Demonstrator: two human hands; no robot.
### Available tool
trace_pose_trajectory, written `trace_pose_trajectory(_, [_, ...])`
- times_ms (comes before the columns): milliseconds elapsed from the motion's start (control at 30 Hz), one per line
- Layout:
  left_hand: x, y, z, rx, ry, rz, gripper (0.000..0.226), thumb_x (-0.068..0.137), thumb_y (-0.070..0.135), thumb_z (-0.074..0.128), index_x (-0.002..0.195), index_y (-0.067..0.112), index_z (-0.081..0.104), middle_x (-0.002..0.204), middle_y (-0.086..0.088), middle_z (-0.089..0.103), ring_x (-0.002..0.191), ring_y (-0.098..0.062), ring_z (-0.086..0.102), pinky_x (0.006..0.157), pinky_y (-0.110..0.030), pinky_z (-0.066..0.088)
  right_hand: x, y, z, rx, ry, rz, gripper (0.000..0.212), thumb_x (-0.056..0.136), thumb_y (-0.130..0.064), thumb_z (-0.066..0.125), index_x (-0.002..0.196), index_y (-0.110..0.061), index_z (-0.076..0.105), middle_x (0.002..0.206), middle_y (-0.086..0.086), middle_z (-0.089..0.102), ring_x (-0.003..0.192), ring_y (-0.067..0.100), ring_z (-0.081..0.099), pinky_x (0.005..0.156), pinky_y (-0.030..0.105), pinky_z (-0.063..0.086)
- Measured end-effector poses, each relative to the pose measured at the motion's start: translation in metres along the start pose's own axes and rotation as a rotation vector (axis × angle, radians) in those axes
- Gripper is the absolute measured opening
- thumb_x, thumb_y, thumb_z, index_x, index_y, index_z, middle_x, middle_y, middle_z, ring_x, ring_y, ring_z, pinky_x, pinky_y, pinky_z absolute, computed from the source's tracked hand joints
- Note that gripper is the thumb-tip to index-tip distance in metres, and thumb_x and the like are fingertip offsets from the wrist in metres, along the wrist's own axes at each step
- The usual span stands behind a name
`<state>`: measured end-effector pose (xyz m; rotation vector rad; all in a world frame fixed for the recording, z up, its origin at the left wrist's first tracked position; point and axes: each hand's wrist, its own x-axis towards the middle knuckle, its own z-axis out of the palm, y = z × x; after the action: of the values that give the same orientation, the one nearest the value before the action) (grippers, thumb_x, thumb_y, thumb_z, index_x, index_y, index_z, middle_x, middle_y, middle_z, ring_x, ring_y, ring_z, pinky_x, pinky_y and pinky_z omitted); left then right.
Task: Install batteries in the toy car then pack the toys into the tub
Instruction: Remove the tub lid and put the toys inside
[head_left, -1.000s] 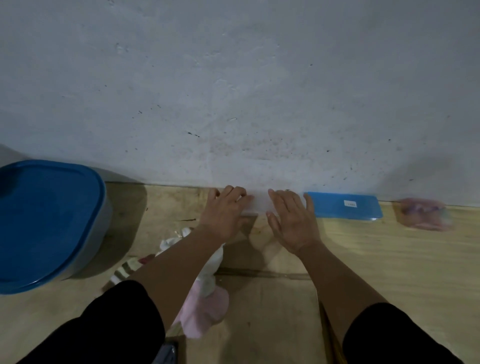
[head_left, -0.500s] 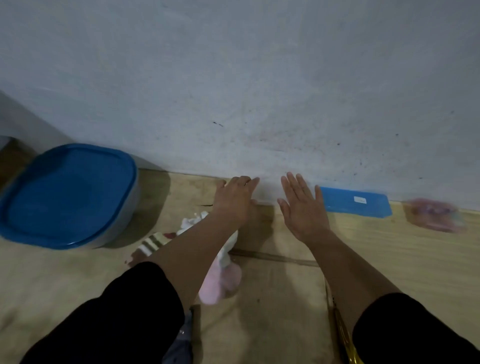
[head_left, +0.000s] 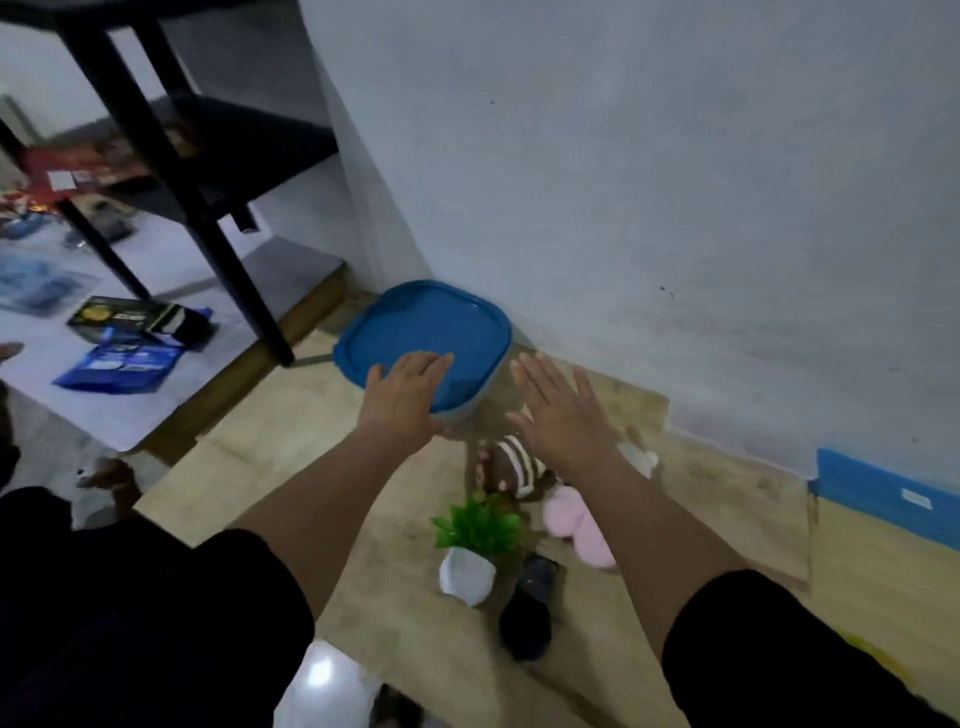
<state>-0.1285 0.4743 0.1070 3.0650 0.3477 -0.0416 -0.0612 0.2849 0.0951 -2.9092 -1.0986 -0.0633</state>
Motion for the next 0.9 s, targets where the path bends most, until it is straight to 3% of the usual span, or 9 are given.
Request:
trace_pose_trajectory(133, [0.01, -0.048, 0.009, 0.055, -0.027, 0.024, 0.092, 0.077, 0.042, 0.072, 0.149, 0.025, 0.017, 0.15, 0.006, 0.027, 0.141, -0.015, 0.022, 0.109, -0.042, 0.025, 0.032, -0.056, 0.009, -0.023, -0.043, -0.086, 0.06, 0.096, -0.046, 0.025, 0.146, -0.013, 0.026, 0.154, 0.002, 0.028, 0.143, 0.018, 0.023, 0.114, 0.049, 0.02])
trace_pose_trajectory(200, [0.021, -0.067, 0.017, 0.076, -0.064, 0.07, 0.091, 0.078, 0.042, 0.071, 0.149, 0.025, 0.016, 0.152, 0.005, 0.024, 0.142, -0.014, 0.02, 0.111, -0.043, 0.025, 0.044, -0.075, 0.018, -0.03, -0.12, -0.092, 0.064, 0.097, -0.049, 0.018, 0.149, -0.014, 0.006, 0.159, 0.0, 0.008, 0.147, 0.017, 0.004, 0.118, 0.045, 0.005])
trace_pose_trajectory(267, [0.032, -0.081, 0.024, 0.096, -0.105, 0.129, 0.089, 0.081, 0.041, 0.068, 0.149, 0.024, 0.014, 0.153, 0.005, 0.021, 0.143, -0.014, 0.018, 0.111, -0.044, 0.023, 0.053, -0.091, 0.028, -0.049, -0.178, -0.072, 0.066, 0.096, -0.051, 0.013, 0.149, -0.015, 0.0, 0.159, -0.001, 0.001, 0.147, 0.016, -0.002, 0.118, 0.043, 0.002])
trace_pose_trajectory(500, [0.057, -0.11, 0.042, 0.052, -0.11, 0.278, 0.072, 0.088, 0.035, 0.059, 0.148, 0.025, 0.02, 0.155, 0.007, 0.019, 0.142, -0.012, 0.02, 0.113, -0.044, 0.015, 0.068, -0.118, 0.044, -0.041, -0.276, 0.041, 0.053, 0.102, -0.039, 0.017, 0.149, -0.017, 0.008, 0.159, 0.005, 0.007, 0.146, 0.022, 0.006, 0.117, 0.043, 0.008])
trace_pose_trajectory(700, [0.064, -0.115, 0.05, 0.022, -0.045, 0.309, 0.068, 0.087, 0.032, 0.06, 0.145, 0.026, 0.025, 0.152, 0.007, 0.027, 0.139, -0.011, 0.026, 0.112, -0.043, 0.018, 0.077, -0.123, 0.04, -0.062, -0.346, 0.082, 0.054, 0.1, -0.042, 0.026, 0.149, -0.025, 0.009, 0.159, 0.007, 0.005, 0.146, 0.026, 0.006, 0.116, 0.047, 0.01])
trace_pose_trajectory(900, [0.062, -0.112, 0.051, 0.051, -0.015, 0.301, 0.069, 0.087, 0.021, 0.059, 0.145, 0.025, 0.023, 0.154, 0.006, 0.025, 0.141, -0.012, 0.024, 0.113, -0.046, 0.015, 0.078, -0.133, 0.039, -0.014, -0.321, 0.111, 0.041, 0.099, -0.013, 0.035, 0.138, -0.016, 0.025, 0.156, 0.012, 0.01, 0.145, 0.035, 0.005, 0.114, 0.056, 0.009])
